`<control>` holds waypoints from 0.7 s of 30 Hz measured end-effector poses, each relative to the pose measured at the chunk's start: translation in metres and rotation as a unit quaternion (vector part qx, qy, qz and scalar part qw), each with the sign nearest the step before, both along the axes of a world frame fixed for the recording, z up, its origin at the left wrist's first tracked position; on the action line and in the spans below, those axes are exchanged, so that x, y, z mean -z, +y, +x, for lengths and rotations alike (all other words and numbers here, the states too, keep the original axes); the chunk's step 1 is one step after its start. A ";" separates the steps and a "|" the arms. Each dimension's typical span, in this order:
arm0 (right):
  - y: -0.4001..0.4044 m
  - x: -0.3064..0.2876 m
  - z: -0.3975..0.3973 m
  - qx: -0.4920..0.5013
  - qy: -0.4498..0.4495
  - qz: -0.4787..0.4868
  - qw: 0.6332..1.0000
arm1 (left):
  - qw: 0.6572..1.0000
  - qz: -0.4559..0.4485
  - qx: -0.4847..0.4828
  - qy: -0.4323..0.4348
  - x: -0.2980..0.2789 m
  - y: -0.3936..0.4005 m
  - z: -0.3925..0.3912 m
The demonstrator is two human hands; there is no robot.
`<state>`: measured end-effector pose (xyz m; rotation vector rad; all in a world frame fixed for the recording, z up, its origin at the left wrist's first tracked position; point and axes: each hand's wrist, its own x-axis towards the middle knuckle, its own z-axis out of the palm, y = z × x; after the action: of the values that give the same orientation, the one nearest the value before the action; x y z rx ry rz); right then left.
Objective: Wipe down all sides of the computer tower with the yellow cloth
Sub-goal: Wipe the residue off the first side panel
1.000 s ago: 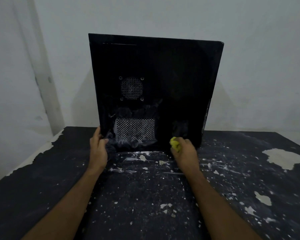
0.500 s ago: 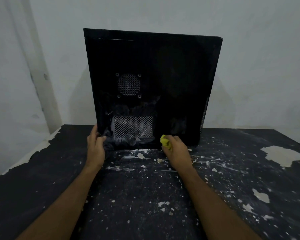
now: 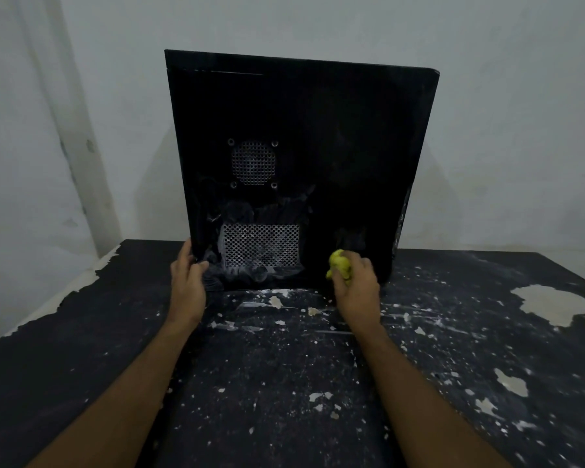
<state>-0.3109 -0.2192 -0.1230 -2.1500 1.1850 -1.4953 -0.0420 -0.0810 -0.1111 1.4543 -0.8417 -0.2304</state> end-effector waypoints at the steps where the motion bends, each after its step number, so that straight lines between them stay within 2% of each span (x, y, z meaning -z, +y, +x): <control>1: -0.005 0.000 -0.007 0.028 -0.051 0.010 0.998 | 1.000 -0.001 0.000 0.001 -0.001 0.000 -0.001; 3: -0.011 0.002 -0.020 0.081 -0.129 0.033 0.988 | 1.000 0.001 0.000 0.000 -0.001 0.000 -0.002; 5: -0.007 0.001 -0.014 0.081 -0.139 0.044 0.986 | 1.000 0.005 0.000 -0.002 -0.001 0.000 -0.002; 9: 0.010 0.002 0.019 -0.037 -0.007 -0.018 0.999 | 1.000 0.012 0.002 0.003 -0.001 -0.001 -0.001; 11: 0.007 -0.004 0.016 0.003 -0.064 -0.008 0.998 | 1.000 0.007 0.004 0.005 -0.002 -0.001 -0.002; 14: -0.008 -0.007 0.003 0.113 -0.203 0.067 0.970 | 1.000 0.008 -0.003 -0.002 -0.002 0.000 -0.002; 15: -0.009 -0.006 0.002 0.124 -0.207 0.067 0.968 | 1.000 0.005 -0.003 -0.006 -0.002 -0.001 -0.002; 16: -0.008 -0.007 0.005 0.109 -0.184 0.048 0.976 | 1.000 0.004 -0.004 -0.010 -0.002 -0.001 -0.001; 19: -0.001 -0.002 0.018 -0.007 -0.041 -0.029 0.999 | 1.000 0.006 -0.007 -0.001 -0.002 -0.001 0.000; 21: -0.001 -0.004 0.016 -0.015 -0.040 -0.039 0.998 | 1.000 0.000 -0.006 0.002 -0.001 0.000 -0.001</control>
<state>-0.2947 -0.2201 -0.1185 -2.1254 1.0796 -1.6238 -0.0429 -0.0811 -0.1099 1.4583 -0.8298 -0.2246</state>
